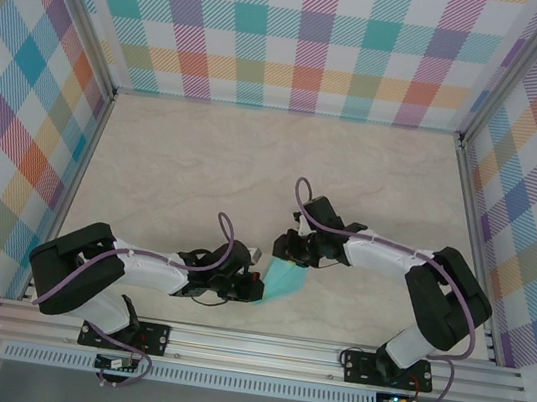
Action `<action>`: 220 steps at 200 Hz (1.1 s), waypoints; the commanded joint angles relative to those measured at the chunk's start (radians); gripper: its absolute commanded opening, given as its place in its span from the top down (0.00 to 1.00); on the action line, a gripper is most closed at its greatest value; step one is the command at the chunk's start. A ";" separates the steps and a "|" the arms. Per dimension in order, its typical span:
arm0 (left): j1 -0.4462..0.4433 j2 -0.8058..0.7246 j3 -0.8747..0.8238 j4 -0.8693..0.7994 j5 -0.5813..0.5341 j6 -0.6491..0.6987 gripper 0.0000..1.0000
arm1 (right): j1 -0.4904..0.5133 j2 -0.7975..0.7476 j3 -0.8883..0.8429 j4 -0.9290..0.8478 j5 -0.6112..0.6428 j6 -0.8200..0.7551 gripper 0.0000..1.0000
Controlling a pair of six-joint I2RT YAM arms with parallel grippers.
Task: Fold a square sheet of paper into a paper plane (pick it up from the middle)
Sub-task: Perform the fourth fold on the wing at the bottom-center of the table.
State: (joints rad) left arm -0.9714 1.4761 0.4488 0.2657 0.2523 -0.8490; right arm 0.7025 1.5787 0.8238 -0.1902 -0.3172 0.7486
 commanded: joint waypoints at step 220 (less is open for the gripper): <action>0.015 -0.112 0.018 -0.179 -0.116 0.057 0.60 | 0.008 0.161 0.020 0.026 -0.121 -0.045 0.70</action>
State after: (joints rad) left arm -0.9714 1.3865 0.4549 0.1555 0.1806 -0.8150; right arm 0.7025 1.7313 0.8383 -0.1505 -0.4316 0.7242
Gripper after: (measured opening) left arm 0.397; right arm 0.297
